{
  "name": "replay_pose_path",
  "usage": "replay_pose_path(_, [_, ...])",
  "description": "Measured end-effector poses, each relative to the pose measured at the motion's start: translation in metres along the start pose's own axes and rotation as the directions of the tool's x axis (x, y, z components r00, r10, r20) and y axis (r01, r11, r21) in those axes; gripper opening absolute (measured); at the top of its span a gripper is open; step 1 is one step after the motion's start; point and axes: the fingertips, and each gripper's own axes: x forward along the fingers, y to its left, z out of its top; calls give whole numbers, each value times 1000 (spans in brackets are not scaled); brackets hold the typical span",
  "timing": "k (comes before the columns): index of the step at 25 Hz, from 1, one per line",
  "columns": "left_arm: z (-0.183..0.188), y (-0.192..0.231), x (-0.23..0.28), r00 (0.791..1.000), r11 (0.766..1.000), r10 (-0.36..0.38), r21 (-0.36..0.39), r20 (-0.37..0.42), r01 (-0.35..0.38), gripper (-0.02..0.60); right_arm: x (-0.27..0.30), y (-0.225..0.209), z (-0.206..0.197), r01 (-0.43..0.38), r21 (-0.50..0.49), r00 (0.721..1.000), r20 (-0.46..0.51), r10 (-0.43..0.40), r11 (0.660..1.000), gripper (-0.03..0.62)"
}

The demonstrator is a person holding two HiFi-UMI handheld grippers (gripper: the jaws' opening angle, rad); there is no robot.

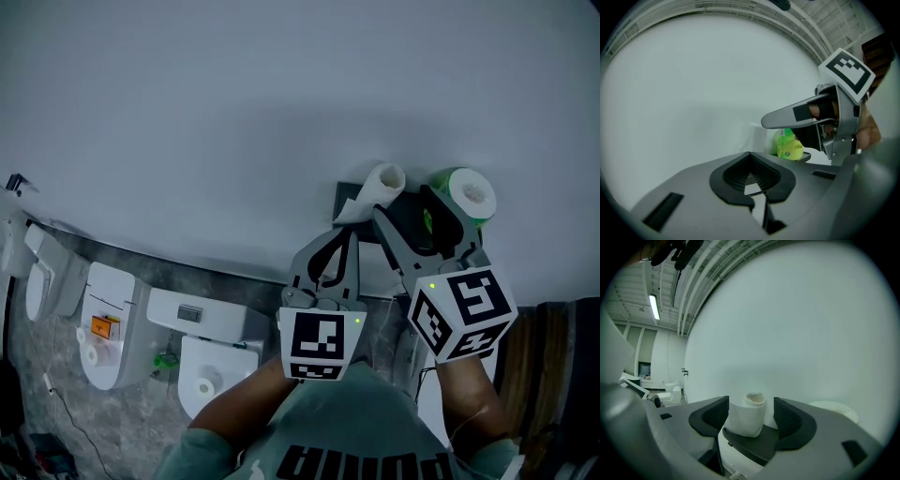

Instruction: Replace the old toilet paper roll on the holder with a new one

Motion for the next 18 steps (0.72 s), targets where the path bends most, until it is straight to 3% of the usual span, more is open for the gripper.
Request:
replay_pose_path(9, [2, -53, 6, 993, 992, -121, 22, -4, 121, 8, -52, -31, -2, 114, 0, 992, 56, -114, 993, 284])
replay_pose_path(18, [-2, -95, 16, 979, 978, -203, 50, -31, 204, 8, -75, -80, -27, 227, 8, 974, 18, -228, 974, 285])
